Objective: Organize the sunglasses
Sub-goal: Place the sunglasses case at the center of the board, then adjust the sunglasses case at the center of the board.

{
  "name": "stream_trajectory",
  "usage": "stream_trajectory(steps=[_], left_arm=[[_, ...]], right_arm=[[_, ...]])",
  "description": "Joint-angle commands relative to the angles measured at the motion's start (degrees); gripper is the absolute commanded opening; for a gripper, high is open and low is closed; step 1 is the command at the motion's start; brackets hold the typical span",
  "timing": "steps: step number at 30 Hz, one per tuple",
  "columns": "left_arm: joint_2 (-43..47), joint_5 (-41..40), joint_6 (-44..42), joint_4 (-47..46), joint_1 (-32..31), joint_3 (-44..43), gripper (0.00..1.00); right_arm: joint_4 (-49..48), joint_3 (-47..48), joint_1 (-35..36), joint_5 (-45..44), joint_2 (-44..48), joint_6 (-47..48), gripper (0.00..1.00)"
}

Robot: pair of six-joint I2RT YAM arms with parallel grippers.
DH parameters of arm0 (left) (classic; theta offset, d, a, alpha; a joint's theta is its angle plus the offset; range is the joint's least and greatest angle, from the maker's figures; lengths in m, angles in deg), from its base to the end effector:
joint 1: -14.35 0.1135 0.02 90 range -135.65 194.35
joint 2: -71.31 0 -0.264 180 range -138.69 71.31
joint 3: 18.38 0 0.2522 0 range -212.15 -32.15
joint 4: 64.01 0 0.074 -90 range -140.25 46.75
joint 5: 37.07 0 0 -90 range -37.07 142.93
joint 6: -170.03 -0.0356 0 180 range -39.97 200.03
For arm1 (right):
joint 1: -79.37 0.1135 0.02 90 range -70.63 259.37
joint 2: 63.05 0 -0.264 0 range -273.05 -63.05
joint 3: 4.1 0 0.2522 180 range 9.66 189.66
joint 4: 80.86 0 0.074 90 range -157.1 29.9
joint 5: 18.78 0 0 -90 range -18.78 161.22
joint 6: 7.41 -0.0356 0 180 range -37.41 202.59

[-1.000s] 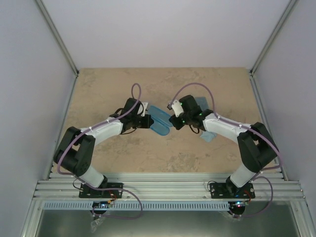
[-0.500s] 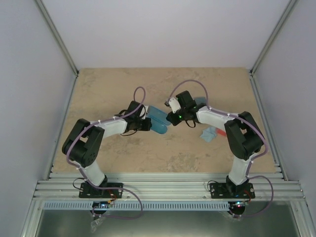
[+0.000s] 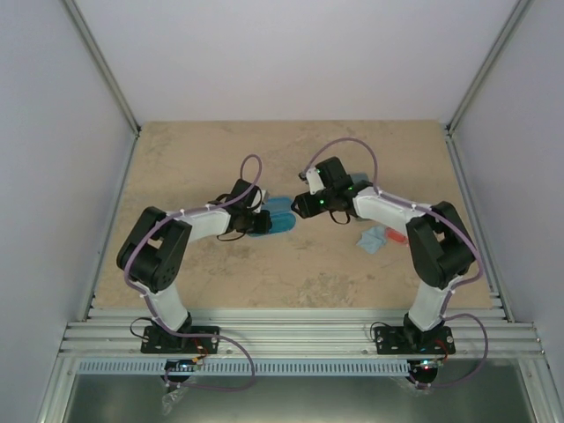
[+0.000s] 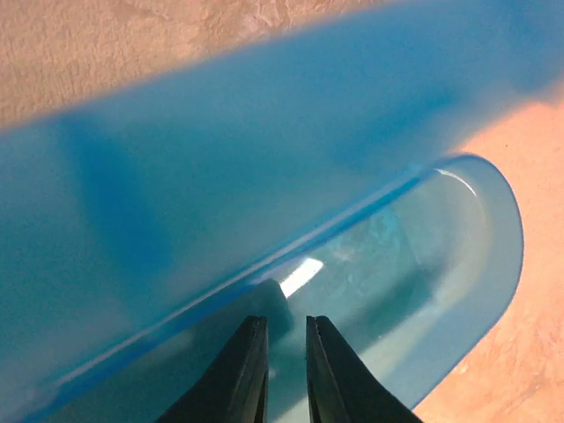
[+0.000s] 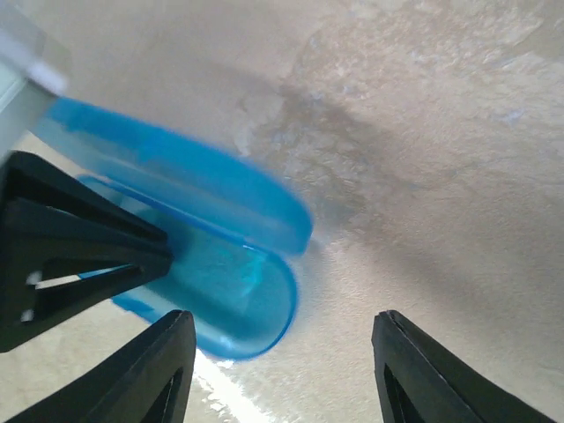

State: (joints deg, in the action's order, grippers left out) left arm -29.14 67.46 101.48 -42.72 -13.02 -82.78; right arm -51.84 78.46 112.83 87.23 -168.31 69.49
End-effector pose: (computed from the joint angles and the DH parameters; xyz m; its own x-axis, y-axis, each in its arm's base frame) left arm 0.2892 -0.1598 0.1334 -0.9026 0.0686 -0.4250 0.2527 0.8837 -0.3939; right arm 0.3193 0.2228 0.1859 -0.7903 -0.2611 -0.5543 -0.5066 0.7874 0.3513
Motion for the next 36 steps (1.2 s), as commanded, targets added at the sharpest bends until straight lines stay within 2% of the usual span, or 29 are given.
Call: stream_trajectory(steps=[1, 6, 10, 15, 21, 25, 29, 36], left_arm=[[0.7, 1.0, 0.3, 3.9, 0.1, -2.8, 0.16], [2.3, 1.5, 0.2, 4.6, 0.1, -3.1, 0.2], [3.3, 1.4, -0.6, 5.1, 0.1, -3.1, 0.21], [4.3, 1.3, -1.7, 5.6, 0.2, -3.0, 0.23], [5.5, 4.0, -2.3, 5.8, 0.1, -1.5, 0.23], [5.1, 3.6, -2.7, 6.2, 0.1, -0.1, 0.17], [4.0, 0.9, -3.4, 6.6, -1.3, 0.9, 0.14], [0.5, -7.0, -5.4, 9.1, -7.2, -0.2, 0.13]], right_arm=[[0.7, -2.0, 0.7, -0.9, 6.1, -6.4, 0.59], [0.4, -6.3, 1.4, -2.2, 11.9, -10.6, 0.61], [3.1, -8.1, 1.4, -10.2, 15.0, -14.6, 0.6], [8.7, -9.6, 0.5, -20.1, 16.1, -21.1, 0.52], [9.2, -11.9, 0.3, -18.7, 17.3, -22.7, 0.51], [10.5, -12.7, 0.3, -19.6, 18.0, -24.4, 0.51], [12.3, -13.3, -0.1, -22.0, 17.9, -26.9, 0.51], [12.4, -14.7, -0.6, -22.2, 17.6, -28.5, 0.5]])
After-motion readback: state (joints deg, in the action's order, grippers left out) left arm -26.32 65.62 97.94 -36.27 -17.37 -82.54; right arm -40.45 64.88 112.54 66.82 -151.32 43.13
